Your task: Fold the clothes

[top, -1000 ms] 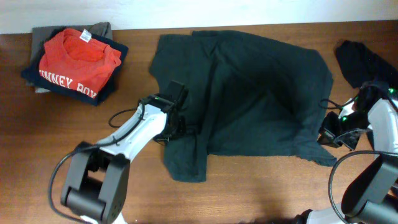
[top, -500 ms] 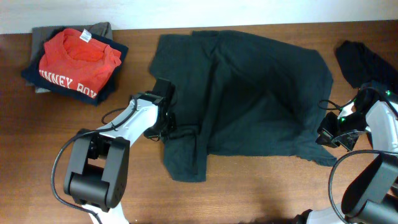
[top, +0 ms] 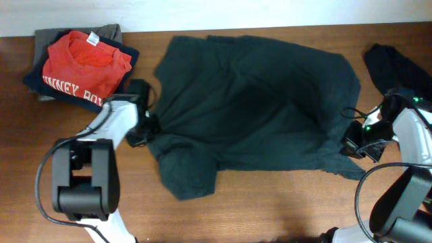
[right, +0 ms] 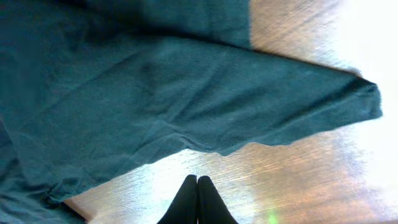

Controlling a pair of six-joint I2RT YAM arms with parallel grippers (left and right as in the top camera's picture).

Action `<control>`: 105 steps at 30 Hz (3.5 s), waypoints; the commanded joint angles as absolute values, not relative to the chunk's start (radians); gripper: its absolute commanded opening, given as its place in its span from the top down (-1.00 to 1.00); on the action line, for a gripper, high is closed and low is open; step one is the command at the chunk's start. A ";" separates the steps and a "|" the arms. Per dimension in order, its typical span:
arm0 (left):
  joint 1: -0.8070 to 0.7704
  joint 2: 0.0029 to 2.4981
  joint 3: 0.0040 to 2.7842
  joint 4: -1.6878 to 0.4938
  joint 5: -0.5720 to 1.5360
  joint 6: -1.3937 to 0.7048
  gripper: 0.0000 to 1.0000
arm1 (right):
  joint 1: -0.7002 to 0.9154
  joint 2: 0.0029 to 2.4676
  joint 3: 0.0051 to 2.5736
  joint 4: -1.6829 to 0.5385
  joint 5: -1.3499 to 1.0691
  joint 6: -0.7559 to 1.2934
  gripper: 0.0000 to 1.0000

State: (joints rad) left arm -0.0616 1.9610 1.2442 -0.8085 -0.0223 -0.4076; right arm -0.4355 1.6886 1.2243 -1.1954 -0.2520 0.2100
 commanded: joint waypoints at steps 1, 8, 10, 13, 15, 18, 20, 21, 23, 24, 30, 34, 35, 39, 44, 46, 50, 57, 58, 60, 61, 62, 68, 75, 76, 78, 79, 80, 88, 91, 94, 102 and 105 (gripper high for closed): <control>0.043 2.038 1.207 -0.831 -0.140 -0.386 0.97 | -0.366 1.684 1.211 -1.174 -0.257 0.227 0.92; 0.149 2.038 1.211 -0.831 -0.140 -0.348 0.97 | -0.292 1.684 1.211 -1.106 -0.250 0.248 0.92; 0.170 2.038 1.213 -0.831 -0.136 -0.349 0.96 | -0.290 1.684 1.211 -1.086 -0.250 0.248 0.92; 0.179 2.038 1.213 -0.831 -0.136 -0.349 0.95 | -0.288 1.684 1.211 -1.033 -0.250 0.237 0.92; 0.178 2.038 1.213 -0.831 -0.136 -0.349 0.95 | -0.288 1.686 1.211 -0.997 -0.250 0.236 0.92; 0.178 2.038 1.213 -0.831 -0.136 -0.350 0.88 | -0.287 1.695 1.211 -0.963 -0.250 0.236 0.92; 0.178 2.038 1.213 -0.827 -0.135 -0.350 0.85 | -0.287 1.705 1.211 -0.947 -0.251 0.236 0.92; 0.178 2.038 1.213 -0.827 -0.131 -0.350 0.84 | -0.287 1.711 1.211 -0.940 -0.250 0.236 0.92; 0.178 2.038 1.213 -0.826 -0.108 -0.350 0.85 | -0.287 1.728 1.211 -0.922 -0.250 0.236 0.92; 0.178 2.038 1.213 -0.826 -0.094 -0.350 0.84 | -0.287 1.742 1.211 -0.908 -0.250 0.236 0.92; 0.178 2.038 1.213 -0.823 -0.071 -0.350 0.88 | -0.287 1.829 1.212 -0.820 -0.250 0.237 0.92; 0.178 2.038 1.213 -0.820 -0.071 -0.350 0.88 | -0.287 1.874 1.212 -0.794 -0.247 0.237 0.92; 0.178 2.038 1.213 -0.820 -0.071 -0.350 0.88 | -0.287 1.886 1.212 -0.792 -0.237 0.238 0.92; 0.178 2.038 1.213 -0.820 -0.071 -0.350 0.88 | -0.287 1.948 1.212 -0.787 -0.195 0.244 0.92; 0.178 2.038 1.213 -0.820 -0.072 -0.350 0.88 | -0.288 1.982 1.212 -0.765 -0.180 0.245 0.92; 0.178 2.038 1.213 -0.820 -0.072 -0.350 0.88 | -0.288 1.987 1.212 -0.758 -0.143 0.245 0.92; 0.178 2.038 1.213 -0.819 -0.072 -0.350 0.88 | -0.289 1.987 1.212 -0.752 -0.076 0.245 0.92; 0.178 2.038 1.213 -0.819 -0.076 -0.350 0.86 | -0.302 1.987 1.212 -0.747 0.076 0.314 0.92; 0.178 2.038 1.213 -0.819 -0.076 -0.350 0.86 | -0.306 1.987 1.212 -0.743 0.090 0.329 0.92; 0.178 2.038 1.213 -0.819 -0.076 -0.350 0.87 | -0.316 1.987 1.212 -0.735 0.091 0.331 0.92; 0.178 2.038 1.213 -0.818 -0.076 -0.350 0.86 | -0.322 1.987 1.212 -0.730 0.092 0.331 0.92; 0.178 2.038 1.213 -0.817 -0.076 -0.350 0.86 | -0.329 1.987 1.212 -0.725 0.096 0.331 0.92; 0.180 2.038 1.213 -0.811 -0.076 -0.350 0.85 | -0.372 1.987 1.219 -0.696 0.176 0.331 0.92; 0.180 2.038 1.216 -0.778 -0.077 -0.279 0.68 | -0.425 1.987 1.270 -0.686 0.165 0.334 0.92; 0.180 2.038 1.220 -0.773 -0.080 -0.270 0.67 | -0.430 1.987 1.285 -0.691 0.162 0.334 0.92; 0.180 2.038 1.238 -0.770 -0.095 -0.271 0.67 | -0.439 1.987 1.322 -0.698 0.146 0.334 0.92; 0.180 2.038 1.252 -0.770 -0.094 -0.271 0.67 | -0.440 1.987 1.349 -0.709 0.134 0.332 0.92; 0.180 2.038 1.268 -0.772 -0.094 -0.271 0.67 | -0.440 1.987 1.374 -0.722 0.130 0.331 0.92; 0.178 2.038 1.585 -1.039 -0.094 -0.267 0.67 | -0.439 1.984 1.702 -1.055 0.114 0.361 0.92; 0.169 2.038 1.716 -1.141 -0.094 -0.267 0.61 | -0.439 1.960 1.817 -1.190 0.057 0.361 0.92; 0.151 2.038 1.842 -1.248 -0.093 -0.267 0.48 | -0.439 1.900 1.871 -1.301 -0.037 0.360 0.92; 0.049 2.034 1.982 -1.423 0.013 -0.259 0.31 | -0.434 1.699 1.870 -1.547 -0.079 0.349 0.92; 0.005 2.034 1.982 -1.433 0.031 -0.260 0.31 | -0.414 1.643 1.840 -1.618 -0.078 0.317 0.92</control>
State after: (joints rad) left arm 0.0498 2.0460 1.9659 -1.4220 -0.0223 -0.2718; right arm -0.4381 1.7077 1.8496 -1.5726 -0.0616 0.3408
